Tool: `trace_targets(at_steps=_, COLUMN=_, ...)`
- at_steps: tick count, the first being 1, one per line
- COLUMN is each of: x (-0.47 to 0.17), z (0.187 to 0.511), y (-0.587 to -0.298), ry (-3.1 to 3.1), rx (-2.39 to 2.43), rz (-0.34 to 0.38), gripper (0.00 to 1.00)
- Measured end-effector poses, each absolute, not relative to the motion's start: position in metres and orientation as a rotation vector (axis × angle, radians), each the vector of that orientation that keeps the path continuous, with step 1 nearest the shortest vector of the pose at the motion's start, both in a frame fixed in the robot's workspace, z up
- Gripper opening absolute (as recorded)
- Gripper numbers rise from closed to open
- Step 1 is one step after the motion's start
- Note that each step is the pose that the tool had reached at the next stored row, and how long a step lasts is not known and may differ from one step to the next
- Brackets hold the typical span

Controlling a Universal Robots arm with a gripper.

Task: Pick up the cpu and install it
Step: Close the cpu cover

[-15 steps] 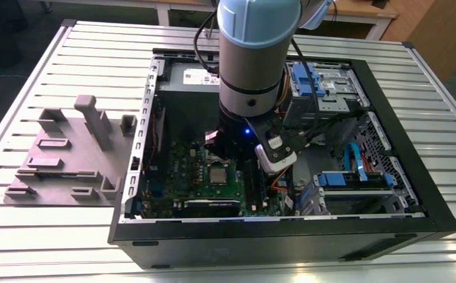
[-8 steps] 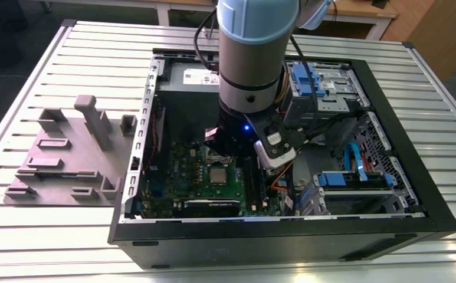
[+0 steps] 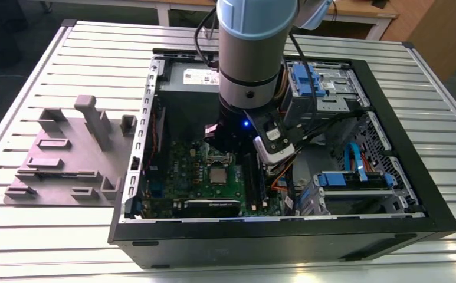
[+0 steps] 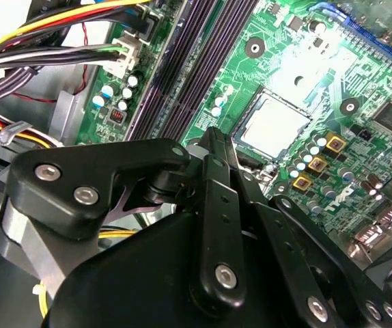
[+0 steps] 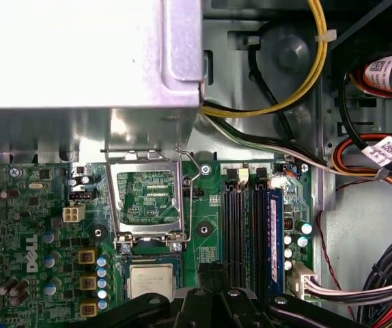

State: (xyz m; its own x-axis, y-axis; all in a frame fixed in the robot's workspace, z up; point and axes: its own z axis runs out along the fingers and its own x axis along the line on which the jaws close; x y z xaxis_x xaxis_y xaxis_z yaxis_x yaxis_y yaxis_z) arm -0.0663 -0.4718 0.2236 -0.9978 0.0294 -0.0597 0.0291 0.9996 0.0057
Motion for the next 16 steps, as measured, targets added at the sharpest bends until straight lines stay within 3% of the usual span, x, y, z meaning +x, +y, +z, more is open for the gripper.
trace_targets(at_steps=16, x=-0.0662, z=0.2258, y=-0.4718, ry=3.081, rx=-0.069, rz=0.011, gripper=0.1)
